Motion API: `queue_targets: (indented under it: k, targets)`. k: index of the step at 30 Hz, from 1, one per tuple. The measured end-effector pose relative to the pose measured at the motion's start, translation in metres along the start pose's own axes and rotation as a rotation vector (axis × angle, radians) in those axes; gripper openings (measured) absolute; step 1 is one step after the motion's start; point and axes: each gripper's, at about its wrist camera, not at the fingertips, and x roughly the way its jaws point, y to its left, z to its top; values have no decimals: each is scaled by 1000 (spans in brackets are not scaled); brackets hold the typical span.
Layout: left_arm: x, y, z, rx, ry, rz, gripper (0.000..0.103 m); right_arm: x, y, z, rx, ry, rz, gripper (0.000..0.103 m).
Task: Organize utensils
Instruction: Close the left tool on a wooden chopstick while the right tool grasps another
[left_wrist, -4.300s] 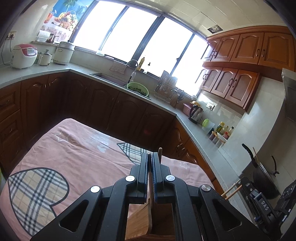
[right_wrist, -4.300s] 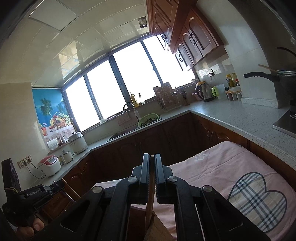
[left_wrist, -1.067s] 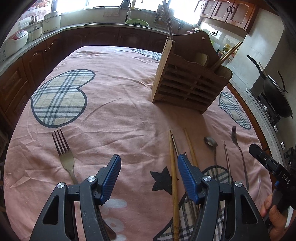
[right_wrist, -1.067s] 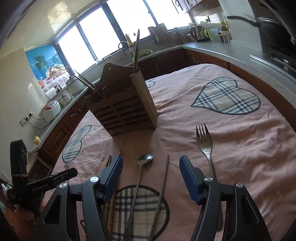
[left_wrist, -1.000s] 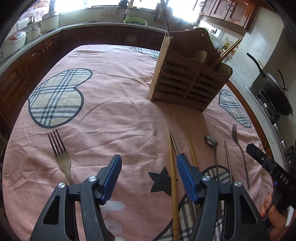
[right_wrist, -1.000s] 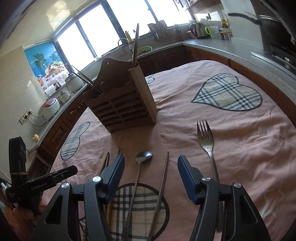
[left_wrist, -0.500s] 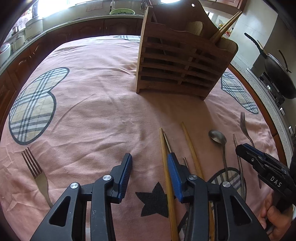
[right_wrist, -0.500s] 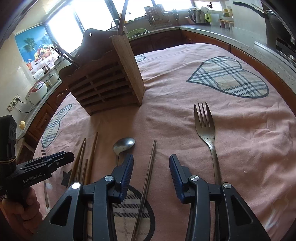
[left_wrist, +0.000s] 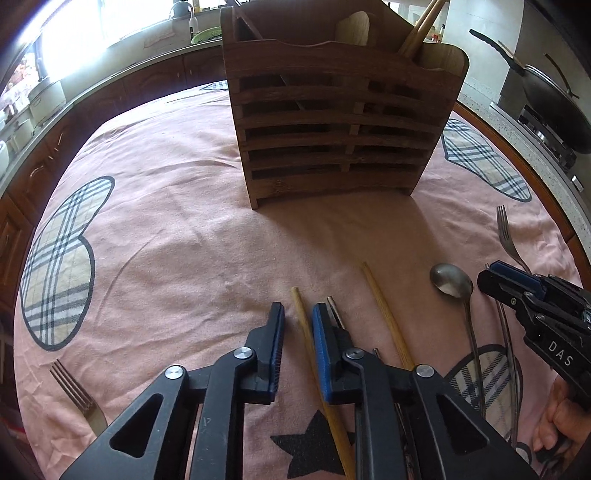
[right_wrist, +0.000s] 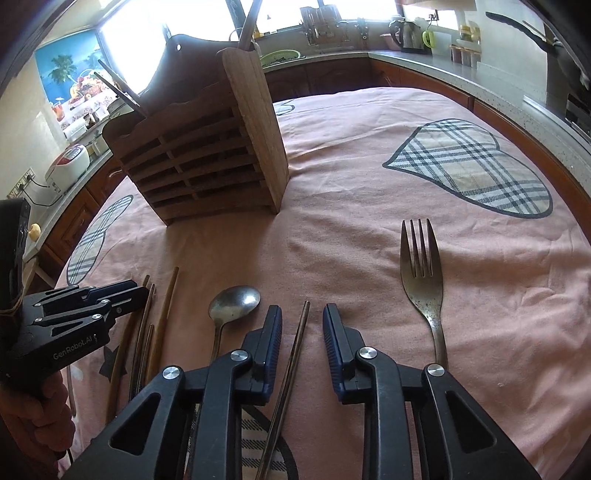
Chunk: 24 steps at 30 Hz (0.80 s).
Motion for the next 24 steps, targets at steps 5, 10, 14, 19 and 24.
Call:
queue_targets:
  k: [5,10,14,19,24]
  targets:
    - [-3,5,-3,-21,-2,-22,4,-1,-1,-1,-13,1,-10,7]
    - [-25,16,-12,-72,-23,-72,4,-7,-6,-1,34,8,60,4]
    - [-53,25,-16,-108,-71,-99,4,-24,-2,1,38,-24,98,4]
    - [-95,35,-23,-138,-138,-129,4,-50,6,8,40,-71,149,4]
    - [-136,40,-34,-141,-200,-136,3,-79,11,13,34,-129,179,4]
